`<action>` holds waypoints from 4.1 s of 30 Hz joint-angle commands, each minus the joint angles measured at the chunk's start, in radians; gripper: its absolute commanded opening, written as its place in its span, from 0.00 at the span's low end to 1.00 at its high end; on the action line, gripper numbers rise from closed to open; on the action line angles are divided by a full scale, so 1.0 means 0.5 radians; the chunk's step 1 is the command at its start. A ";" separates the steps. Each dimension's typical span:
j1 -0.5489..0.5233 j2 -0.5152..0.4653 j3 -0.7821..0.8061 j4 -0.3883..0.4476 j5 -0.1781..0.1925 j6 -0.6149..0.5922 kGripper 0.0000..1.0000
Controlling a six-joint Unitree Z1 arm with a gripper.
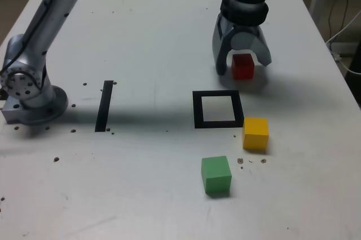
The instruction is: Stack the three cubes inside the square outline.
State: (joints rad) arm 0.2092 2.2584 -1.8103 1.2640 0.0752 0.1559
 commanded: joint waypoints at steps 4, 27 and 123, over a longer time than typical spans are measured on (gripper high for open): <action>0.008 0.012 -0.009 -0.026 0.037 -0.004 0.62; -0.001 0.020 0.011 -0.060 -0.030 0.039 0.36; -0.567 -0.633 0.838 -0.393 -0.037 -0.388 0.99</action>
State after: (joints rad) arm -0.0650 1.9614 -1.3871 1.0573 0.0552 -0.0327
